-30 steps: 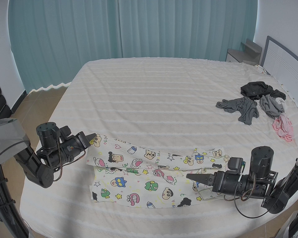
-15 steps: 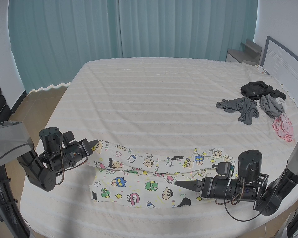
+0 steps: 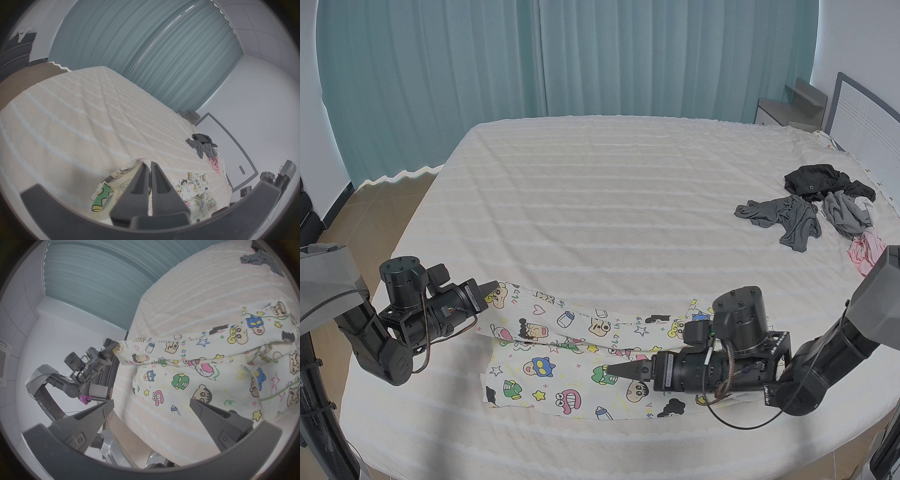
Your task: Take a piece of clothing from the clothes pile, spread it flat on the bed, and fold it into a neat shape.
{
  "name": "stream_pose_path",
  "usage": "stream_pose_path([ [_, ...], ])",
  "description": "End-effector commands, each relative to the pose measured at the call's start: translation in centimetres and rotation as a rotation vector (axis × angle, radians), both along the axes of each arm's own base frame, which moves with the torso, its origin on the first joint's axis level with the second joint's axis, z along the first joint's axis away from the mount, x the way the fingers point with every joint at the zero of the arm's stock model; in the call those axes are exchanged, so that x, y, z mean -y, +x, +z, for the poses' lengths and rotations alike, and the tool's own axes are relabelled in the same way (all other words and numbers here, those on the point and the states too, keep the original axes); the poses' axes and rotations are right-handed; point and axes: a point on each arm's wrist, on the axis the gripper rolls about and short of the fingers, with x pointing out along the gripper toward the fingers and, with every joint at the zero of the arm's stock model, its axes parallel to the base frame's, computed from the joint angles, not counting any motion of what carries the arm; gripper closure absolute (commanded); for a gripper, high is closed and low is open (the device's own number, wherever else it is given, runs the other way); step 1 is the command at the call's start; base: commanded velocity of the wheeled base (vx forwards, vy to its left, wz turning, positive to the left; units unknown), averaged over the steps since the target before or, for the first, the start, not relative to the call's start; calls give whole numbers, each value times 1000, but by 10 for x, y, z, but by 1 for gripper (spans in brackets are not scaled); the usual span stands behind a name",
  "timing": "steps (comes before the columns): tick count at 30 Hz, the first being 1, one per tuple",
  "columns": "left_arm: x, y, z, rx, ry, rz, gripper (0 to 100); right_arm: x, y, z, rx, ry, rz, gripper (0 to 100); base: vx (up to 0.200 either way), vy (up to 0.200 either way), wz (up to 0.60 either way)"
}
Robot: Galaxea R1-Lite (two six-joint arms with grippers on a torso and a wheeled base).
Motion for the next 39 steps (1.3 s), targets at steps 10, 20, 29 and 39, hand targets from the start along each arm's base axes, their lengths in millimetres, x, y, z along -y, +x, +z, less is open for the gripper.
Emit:
stream_pose_path([
  [10, -1, -12, 18, 11, -73, 16, 100, -69, 49, -36, 19, -215, 60, 0, 0, 0, 0],
  [20, 0, -17, 20, 12, -75, 8, 100, -96, 61, -34, 141, -282, 58, 0, 0, 0, 0],
  [29, 3, -21, 19, 5, -71, -3, 100, -121, 64, -41, 207, -297, 68, 0, 0, 0, 0],
  [39, 4, -30, 29, 26, -78, -17, 100, -109, 77, -42, 217, -296, 24, 0, 0, 0, 0],
])
